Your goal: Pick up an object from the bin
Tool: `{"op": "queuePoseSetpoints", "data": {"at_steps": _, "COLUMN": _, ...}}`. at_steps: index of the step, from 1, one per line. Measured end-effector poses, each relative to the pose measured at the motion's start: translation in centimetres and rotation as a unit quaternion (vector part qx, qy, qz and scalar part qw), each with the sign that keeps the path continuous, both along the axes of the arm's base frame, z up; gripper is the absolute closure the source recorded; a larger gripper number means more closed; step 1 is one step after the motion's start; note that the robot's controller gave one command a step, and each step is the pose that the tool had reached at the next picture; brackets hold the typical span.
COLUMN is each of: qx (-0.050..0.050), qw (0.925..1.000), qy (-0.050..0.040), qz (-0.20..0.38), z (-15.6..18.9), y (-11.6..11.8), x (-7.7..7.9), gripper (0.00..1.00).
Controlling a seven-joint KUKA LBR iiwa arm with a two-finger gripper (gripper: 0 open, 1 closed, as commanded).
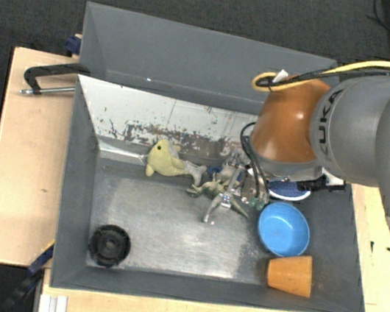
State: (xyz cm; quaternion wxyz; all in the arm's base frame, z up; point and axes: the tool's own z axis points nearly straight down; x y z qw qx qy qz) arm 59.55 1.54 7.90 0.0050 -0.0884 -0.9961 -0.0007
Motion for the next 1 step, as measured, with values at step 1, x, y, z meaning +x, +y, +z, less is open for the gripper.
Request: {"op": "queuePoseSetpoints", "data": {"at_steps": 1, "qx": 0.000, "qw": 1.0000, "qy": -0.0061, "qz": 0.000, "z": 0.10, "y": -0.02, "x": 0.25, "gripper": 1.00}}
